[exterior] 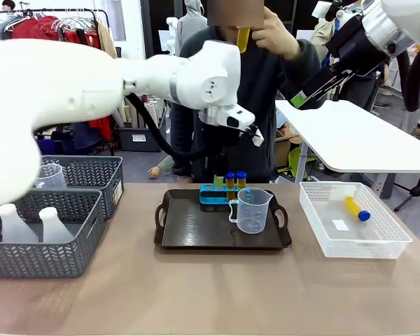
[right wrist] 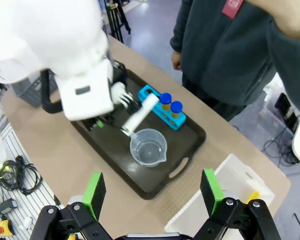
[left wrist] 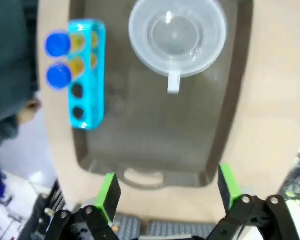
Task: Prepare the laboratory tools.
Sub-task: Pick up one Small flask and place it on the Handle tray.
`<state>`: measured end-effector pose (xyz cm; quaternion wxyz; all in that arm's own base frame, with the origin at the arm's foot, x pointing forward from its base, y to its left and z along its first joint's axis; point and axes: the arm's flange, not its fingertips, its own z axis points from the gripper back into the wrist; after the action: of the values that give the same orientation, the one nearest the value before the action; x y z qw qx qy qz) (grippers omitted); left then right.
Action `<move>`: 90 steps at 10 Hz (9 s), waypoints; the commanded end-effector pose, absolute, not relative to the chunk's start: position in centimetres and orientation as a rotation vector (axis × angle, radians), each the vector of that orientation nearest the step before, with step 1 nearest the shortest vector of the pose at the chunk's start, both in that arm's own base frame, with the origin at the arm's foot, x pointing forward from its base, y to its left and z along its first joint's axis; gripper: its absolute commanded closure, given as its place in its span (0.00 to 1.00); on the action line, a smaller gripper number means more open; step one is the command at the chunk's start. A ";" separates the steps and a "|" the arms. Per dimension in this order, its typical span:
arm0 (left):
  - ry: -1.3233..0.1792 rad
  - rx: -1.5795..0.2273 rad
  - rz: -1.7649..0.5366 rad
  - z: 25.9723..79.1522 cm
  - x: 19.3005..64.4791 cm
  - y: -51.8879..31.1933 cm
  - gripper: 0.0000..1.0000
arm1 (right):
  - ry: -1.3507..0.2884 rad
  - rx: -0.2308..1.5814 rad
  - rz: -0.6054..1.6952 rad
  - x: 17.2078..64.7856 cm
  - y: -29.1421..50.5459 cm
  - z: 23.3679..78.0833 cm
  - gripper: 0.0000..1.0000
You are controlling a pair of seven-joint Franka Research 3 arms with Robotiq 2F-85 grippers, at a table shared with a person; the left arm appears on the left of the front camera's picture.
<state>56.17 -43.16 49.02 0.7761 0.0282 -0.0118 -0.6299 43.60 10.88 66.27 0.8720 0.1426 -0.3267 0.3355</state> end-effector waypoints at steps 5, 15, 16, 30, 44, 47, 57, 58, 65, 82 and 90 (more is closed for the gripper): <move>-0.146 0.151 -0.895 57.7 50.8 -31.4 0.00 | -0.685 0.303 0.702 43.6 10.8 66.3 0.00; -0.307 0.159 -0.442 67.4 49.0 -22.7 0.00 | -0.685 0.303 0.702 43.6 10.8 66.3 0.00; -0.307 0.159 -0.442 67.4 49.0 -22.7 0.00 | -0.685 0.303 0.702 43.6 10.8 66.3 0.00; -0.260 0.140 0.022 56.5 45.1 -8.8 0.00 | -0.685 0.303 0.702 43.6 10.8 66.3 0.00; -0.090 0.002 0.148 42.0 45.6 -0.9 0.00 | -0.685 0.303 0.702 43.6 10.8 66.3 0.00; -0.104 0.030 0.138 41.6 46.1 -0.9 0.20 | -0.685 0.303 0.702 43.6 10.8 66.3 0.00; -0.145 0.047 0.113 45.4 46.0 -2.2 1.00 | -0.685 0.303 0.702 43.6 10.8 66.3 0.00; -0.150 0.038 0.120 48.3 46.0 -2.8 1.00 | -0.685 0.303 0.702 43.6 10.8 66.3 0.00; -0.265 0.164 -0.041 67.9 43.6 -9.3 1.00 | -0.685 0.303 0.702 43.6 10.8 66.3 0.00; -0.353 0.145 -0.270 74.5 48.1 -19.9 1.00 | -0.685 0.303 0.702 43.6 10.8 66.3 0.00; -0.251 0.023 -0.438 66.8 53.3 -25.3 1.00 | -0.685 0.303 0.702 43.6 10.8 66.3 0.00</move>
<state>53.54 -26.16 65.28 0.9693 0.0206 -0.1235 -0.2117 43.59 10.90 66.27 0.8721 0.1419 -0.3268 0.3356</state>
